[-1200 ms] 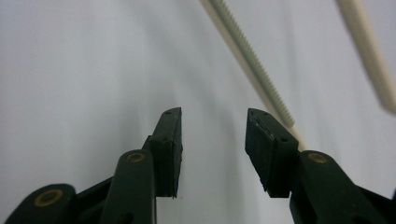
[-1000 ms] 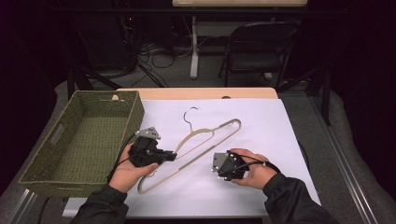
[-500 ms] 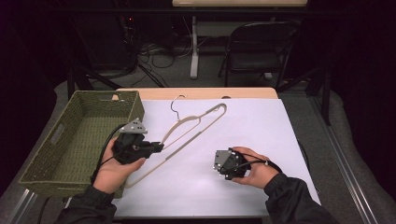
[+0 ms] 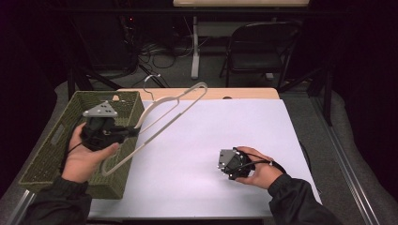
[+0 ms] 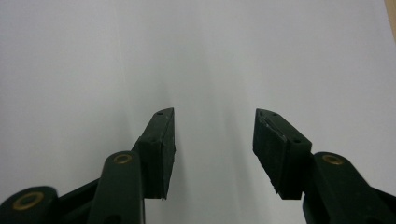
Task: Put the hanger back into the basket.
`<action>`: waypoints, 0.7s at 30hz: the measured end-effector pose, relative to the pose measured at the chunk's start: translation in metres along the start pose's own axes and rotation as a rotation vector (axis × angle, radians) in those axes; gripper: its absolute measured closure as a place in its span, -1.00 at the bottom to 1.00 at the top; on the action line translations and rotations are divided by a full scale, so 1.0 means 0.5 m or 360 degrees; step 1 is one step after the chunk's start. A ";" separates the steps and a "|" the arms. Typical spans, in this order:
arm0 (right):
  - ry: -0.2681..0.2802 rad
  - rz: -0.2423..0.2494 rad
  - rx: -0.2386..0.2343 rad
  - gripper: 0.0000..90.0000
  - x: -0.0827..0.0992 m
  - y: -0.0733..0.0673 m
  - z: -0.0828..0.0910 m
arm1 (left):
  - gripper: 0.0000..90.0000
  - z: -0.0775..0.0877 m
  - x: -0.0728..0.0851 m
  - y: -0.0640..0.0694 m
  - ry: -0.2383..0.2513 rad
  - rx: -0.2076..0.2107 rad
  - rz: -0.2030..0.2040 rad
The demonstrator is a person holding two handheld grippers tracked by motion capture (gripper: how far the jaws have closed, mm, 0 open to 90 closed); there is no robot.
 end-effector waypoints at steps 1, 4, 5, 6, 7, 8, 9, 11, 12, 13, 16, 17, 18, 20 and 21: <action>-0.0002 0.0014 -0.0001 0.08 0.003 0.001 -0.003 | 0.94 0.009 0.003 -0.010 0.0008 -0.0010 0.0008; -0.0010 -0.0002 -0.0002 0.08 0.005 -0.001 -0.005 | 0.94 0.035 0.019 -0.042 0.0010 -0.0035 0.0029; -0.0014 -0.0002 -0.0006 0.08 0.005 0.000 -0.005 | 0.94 0.040 0.024 -0.049 0.0011 -0.0050 0.0032; -0.0022 -0.0002 -0.0009 0.08 0.006 0.000 -0.005 | 0.94 0.048 0.030 -0.059 0.0010 -0.0060 0.0040; -0.0014 -0.0014 -0.0003 0.08 0.006 0.000 -0.006 | 0.94 0.062 0.043 -0.078 0.0015 -0.0086 0.0059; -0.0014 -0.0014 -0.0003 0.08 0.006 0.000 -0.006 | 0.94 0.062 0.043 -0.078 0.0015 -0.0086 0.0059; -0.0019 -0.0026 -0.0003 0.08 0.005 -0.001 -0.006 | 0.94 0.068 0.050 -0.087 0.0020 -0.0099 0.0076; -0.0005 0.0006 -0.0001 0.08 0.004 0.001 -0.009 | 0.94 0.081 0.063 -0.104 0.0019 -0.0119 0.0097; -0.0010 -0.0004 -0.0001 0.08 0.004 0.000 -0.009 | 0.94 0.088 0.072 -0.113 0.0020 -0.0122 0.0104; -0.0011 0.0003 0.0002 0.08 0.004 0.000 -0.010 | 0.94 0.092 0.077 -0.119 0.0022 -0.0121 0.0107; -0.0015 0.0003 0.0006 0.08 0.002 -0.001 -0.011 | 0.94 0.108 0.097 -0.144 0.0021 -0.0133 0.0127; -0.0015 0.0003 0.0006 0.08 0.002 -0.001 -0.011 | 0.94 0.113 0.103 -0.151 0.0021 -0.0145 0.0132; -0.0010 0.0016 0.0005 0.08 0.002 0.000 -0.011 | 0.94 0.120 0.111 -0.161 0.0018 -0.0157 0.0152; -0.0015 0.0006 0.0006 0.08 0.002 -0.002 -0.011 | 0.94 0.128 0.121 -0.172 0.0015 -0.0175 0.0169; -0.0012 0.0017 0.0007 0.08 0.002 -0.001 -0.012 | 0.94 0.131 0.126 -0.177 0.0011 -0.0183 0.0177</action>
Point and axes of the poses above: each handheld gripper's, and its own axes: z roughly backward along the jaws, x roughly out of its underside, y roughly to its right, the point moved 2 cm from there along -z, roughly forward along the jaws, and after that the axes turned 8 degrees about x, right-handed, at the moved point
